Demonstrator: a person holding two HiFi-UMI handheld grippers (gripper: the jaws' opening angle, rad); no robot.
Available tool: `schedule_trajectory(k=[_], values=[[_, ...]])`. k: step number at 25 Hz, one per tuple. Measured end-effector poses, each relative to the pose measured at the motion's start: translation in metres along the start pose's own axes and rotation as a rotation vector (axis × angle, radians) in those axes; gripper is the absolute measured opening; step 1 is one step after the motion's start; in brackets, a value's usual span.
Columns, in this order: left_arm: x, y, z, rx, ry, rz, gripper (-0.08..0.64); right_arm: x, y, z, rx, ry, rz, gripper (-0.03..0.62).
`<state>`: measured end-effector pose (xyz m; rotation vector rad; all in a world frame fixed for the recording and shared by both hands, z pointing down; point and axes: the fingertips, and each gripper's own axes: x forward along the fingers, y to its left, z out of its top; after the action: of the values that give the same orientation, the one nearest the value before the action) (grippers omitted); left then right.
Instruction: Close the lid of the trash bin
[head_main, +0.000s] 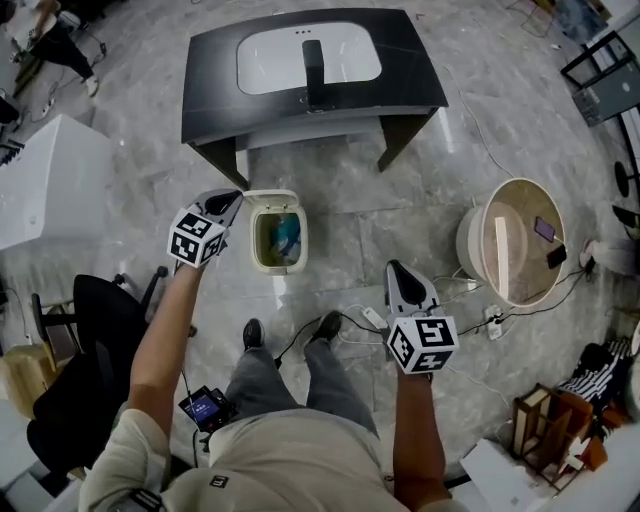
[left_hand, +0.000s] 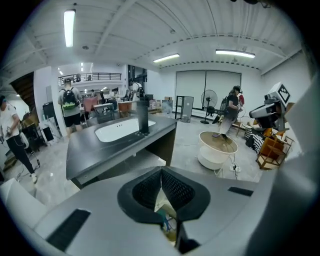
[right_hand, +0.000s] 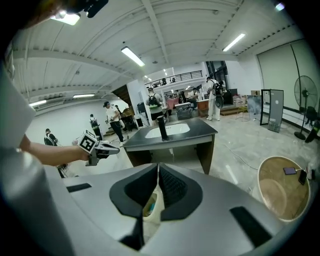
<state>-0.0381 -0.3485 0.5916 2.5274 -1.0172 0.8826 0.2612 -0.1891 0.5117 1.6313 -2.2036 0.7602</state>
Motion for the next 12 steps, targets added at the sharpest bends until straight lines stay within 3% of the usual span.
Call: schedule_trajectory(k=[12], values=[[0.11, 0.049, -0.093, -0.143, 0.09, 0.051, 0.015, 0.04, -0.029, -0.075, 0.015, 0.124, -0.059, 0.026]])
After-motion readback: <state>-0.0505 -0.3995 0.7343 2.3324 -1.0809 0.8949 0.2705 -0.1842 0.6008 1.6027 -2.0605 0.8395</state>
